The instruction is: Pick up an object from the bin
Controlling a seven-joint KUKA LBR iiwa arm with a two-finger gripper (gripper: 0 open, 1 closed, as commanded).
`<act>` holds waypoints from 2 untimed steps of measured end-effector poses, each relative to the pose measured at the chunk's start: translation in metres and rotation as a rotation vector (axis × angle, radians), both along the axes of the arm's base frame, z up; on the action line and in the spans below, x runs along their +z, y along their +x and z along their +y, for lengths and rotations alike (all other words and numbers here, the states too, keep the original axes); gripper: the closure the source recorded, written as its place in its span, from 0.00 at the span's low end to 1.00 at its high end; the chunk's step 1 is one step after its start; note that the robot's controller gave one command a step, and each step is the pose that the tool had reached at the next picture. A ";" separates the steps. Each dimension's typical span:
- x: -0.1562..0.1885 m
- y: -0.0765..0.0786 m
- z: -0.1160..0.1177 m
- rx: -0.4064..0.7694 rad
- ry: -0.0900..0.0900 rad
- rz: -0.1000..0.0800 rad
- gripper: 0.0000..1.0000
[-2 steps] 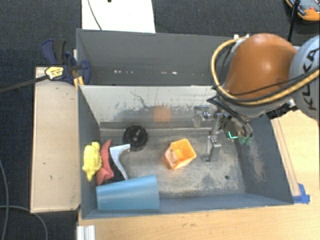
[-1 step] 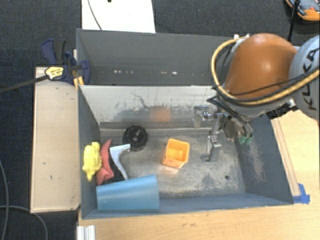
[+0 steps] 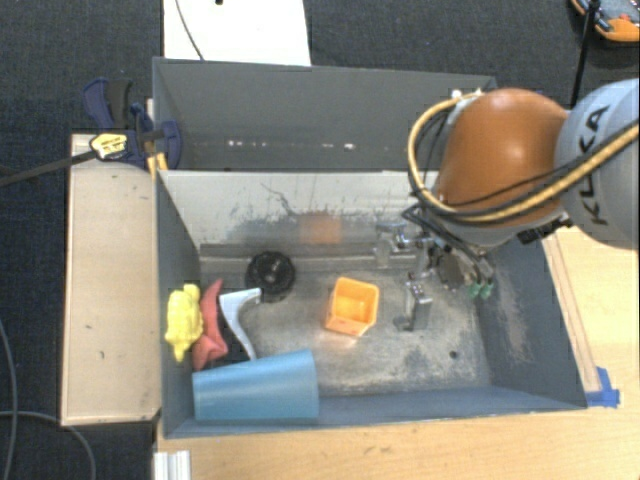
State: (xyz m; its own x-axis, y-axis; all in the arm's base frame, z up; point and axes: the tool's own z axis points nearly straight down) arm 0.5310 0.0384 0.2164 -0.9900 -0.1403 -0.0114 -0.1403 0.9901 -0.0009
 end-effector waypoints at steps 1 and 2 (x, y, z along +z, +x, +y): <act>-0.061 0.016 0.008 0.038 0.000 0.003 0.00; -0.102 0.004 0.009 0.021 0.000 0.015 0.00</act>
Offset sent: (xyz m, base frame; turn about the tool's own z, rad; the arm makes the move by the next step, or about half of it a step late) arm 0.0052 0.0087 -0.1000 -0.0208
